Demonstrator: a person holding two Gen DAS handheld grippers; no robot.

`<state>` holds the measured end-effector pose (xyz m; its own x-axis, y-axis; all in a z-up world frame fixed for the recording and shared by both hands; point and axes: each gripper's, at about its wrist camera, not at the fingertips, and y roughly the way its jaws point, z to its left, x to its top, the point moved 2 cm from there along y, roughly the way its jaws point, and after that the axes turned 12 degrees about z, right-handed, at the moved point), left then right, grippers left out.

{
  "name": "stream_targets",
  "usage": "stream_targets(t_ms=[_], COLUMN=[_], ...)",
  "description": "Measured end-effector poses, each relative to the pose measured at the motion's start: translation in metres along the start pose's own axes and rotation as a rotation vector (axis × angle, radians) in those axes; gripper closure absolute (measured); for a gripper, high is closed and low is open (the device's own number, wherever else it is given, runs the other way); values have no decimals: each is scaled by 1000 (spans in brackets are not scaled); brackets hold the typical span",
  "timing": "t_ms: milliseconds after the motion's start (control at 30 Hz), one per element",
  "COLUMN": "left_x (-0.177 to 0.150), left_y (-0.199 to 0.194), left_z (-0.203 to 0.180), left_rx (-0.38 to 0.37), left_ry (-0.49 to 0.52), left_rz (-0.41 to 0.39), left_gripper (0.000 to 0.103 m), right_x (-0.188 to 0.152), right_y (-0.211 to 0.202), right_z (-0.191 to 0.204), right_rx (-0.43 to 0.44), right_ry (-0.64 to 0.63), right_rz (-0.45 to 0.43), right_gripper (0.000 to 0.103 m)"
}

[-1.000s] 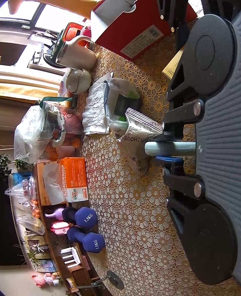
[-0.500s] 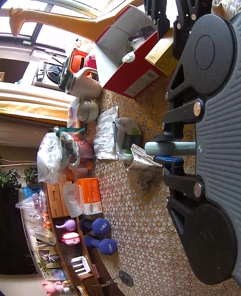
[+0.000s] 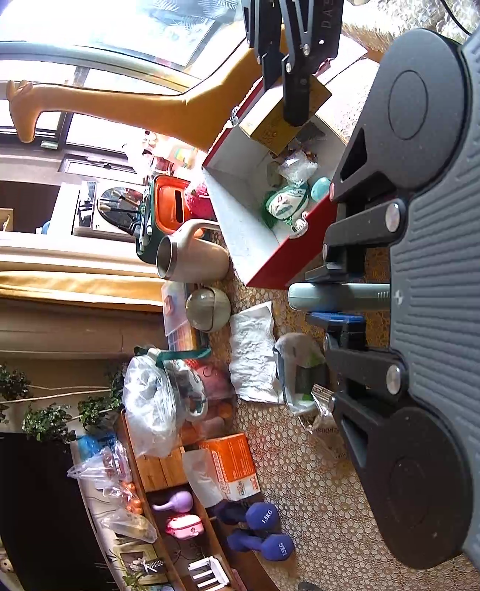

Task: Organize objects
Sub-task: 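Carry the tape dispenser and yellow box over the red shoebox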

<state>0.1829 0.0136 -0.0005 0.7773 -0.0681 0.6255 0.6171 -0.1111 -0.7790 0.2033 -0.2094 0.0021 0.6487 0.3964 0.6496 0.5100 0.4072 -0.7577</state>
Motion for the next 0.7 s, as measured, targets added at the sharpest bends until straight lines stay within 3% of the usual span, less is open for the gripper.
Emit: stream_targets(t_ms=[400, 700], left_x=[43, 65], left_y=[32, 71], left_z=[-69, -119], left_rx=[-58, -88], left_ry=[102, 176], left_rz=[29, 67], left_gripper=[88, 88], right_x=[1, -5], right_y=[14, 39], right_z=[-86, -128], right_rx=[-124, -158], right_ry=[127, 198], right_rz=[13, 48], right_gripper=[75, 75])
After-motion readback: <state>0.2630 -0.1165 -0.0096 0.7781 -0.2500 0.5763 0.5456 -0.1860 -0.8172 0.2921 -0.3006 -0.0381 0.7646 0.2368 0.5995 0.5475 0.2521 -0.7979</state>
